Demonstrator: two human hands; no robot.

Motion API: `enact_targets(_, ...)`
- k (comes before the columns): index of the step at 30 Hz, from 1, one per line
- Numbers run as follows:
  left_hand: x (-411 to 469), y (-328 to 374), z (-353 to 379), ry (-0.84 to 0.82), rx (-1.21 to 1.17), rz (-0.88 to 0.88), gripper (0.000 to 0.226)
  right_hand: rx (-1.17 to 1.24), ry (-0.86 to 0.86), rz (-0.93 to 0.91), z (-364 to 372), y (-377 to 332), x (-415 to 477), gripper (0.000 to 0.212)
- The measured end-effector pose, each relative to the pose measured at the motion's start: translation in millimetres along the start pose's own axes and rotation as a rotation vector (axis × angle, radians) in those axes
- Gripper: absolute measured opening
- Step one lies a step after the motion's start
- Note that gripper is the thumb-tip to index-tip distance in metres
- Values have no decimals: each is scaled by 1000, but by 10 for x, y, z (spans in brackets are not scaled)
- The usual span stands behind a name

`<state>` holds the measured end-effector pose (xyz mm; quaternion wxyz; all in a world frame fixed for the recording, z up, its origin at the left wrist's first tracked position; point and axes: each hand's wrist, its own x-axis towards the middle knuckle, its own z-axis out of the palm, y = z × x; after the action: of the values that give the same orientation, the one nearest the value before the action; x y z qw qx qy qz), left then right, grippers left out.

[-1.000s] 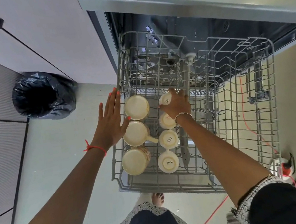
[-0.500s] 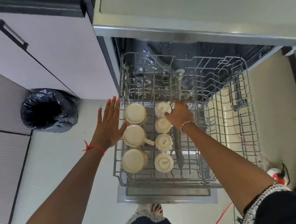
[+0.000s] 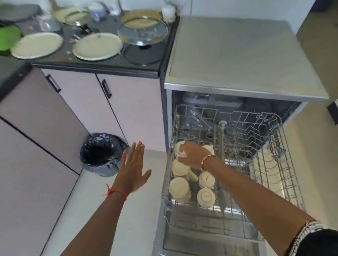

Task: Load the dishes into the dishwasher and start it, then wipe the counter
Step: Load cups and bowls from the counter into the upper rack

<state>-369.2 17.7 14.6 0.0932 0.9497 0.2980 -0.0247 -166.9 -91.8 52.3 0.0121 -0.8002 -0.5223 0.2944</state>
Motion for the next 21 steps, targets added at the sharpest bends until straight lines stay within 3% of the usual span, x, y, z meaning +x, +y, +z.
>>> enact_targets(10,-264,-793,-533,122,-43,-95,80,-127,171,-176,-207,-1004,195,60)
enact_targets(21,330,-2348,-1335,95,72,-101,80,-88,271,-125,-665,-2075,1237,60)
